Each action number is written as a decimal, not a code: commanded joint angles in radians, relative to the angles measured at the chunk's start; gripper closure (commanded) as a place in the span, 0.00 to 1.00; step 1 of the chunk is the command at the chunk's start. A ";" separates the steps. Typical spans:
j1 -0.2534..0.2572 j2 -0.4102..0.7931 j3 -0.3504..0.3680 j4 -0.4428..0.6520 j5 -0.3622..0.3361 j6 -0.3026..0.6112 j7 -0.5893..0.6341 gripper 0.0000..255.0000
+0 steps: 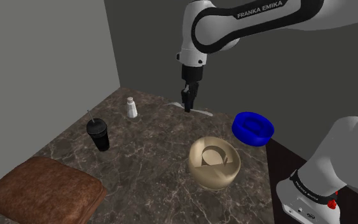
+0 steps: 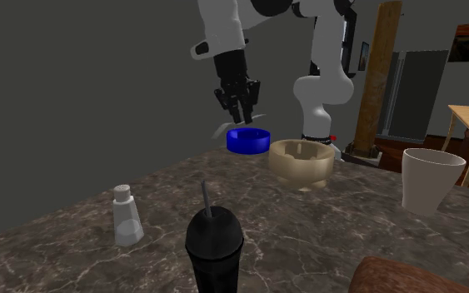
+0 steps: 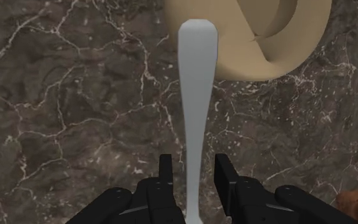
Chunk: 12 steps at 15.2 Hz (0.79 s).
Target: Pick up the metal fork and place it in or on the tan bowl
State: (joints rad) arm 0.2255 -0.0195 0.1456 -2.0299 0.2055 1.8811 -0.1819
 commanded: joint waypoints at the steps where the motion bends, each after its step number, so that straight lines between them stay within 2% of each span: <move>1: 0.010 -0.078 0.010 -0.088 0.016 0.014 0.011 1.00; 12: 0.098 -0.464 0.079 -0.473 0.127 0.036 0.092 1.00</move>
State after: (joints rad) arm 0.3131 -0.4412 0.2178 -2.4723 0.3201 1.9253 -0.1005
